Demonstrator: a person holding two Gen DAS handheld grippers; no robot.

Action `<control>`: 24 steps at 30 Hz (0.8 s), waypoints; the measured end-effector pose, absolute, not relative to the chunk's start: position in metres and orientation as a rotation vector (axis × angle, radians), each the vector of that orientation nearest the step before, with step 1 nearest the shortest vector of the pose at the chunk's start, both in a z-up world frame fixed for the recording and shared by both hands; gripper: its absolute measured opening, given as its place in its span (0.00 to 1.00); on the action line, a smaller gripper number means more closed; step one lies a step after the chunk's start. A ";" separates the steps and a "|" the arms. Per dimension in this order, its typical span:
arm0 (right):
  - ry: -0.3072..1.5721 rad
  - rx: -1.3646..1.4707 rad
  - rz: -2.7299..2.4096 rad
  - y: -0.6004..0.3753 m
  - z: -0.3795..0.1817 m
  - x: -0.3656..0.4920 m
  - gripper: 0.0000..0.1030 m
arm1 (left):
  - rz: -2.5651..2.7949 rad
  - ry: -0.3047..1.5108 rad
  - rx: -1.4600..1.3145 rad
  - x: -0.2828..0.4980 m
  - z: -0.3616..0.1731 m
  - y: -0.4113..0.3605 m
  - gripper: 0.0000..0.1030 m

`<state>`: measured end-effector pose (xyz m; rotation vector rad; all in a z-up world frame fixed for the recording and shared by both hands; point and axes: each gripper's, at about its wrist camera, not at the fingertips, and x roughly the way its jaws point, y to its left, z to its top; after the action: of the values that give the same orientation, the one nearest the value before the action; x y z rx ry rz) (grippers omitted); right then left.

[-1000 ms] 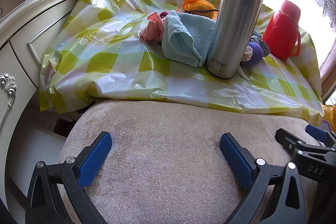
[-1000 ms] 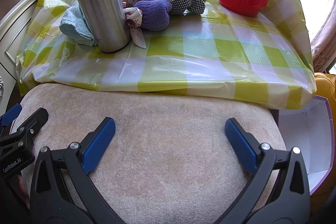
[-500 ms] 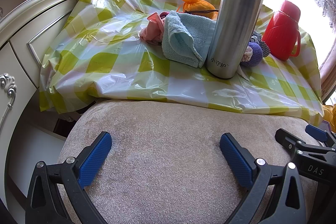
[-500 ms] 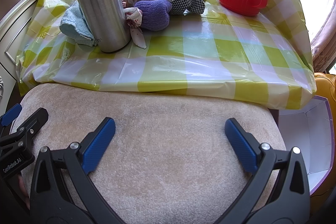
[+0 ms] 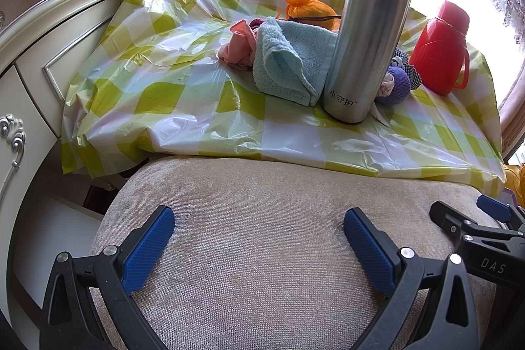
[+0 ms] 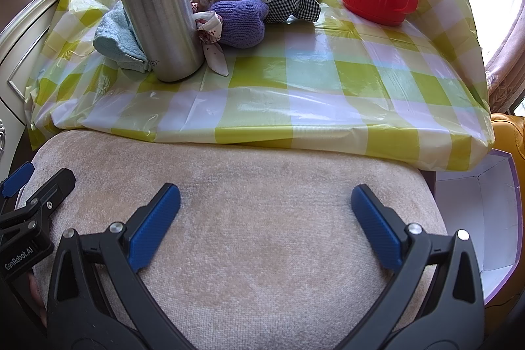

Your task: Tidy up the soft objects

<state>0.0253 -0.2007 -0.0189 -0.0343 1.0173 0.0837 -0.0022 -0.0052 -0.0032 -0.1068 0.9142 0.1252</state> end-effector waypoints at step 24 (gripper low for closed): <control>1.105 0.081 0.236 -0.221 -0.003 0.056 1.00 | 0.074 0.854 -0.360 0.062 0.022 0.040 0.88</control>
<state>0.0562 -0.2210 -0.0027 0.0815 1.1053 0.2361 0.0619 0.0405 0.0218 -0.3601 0.8542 0.0739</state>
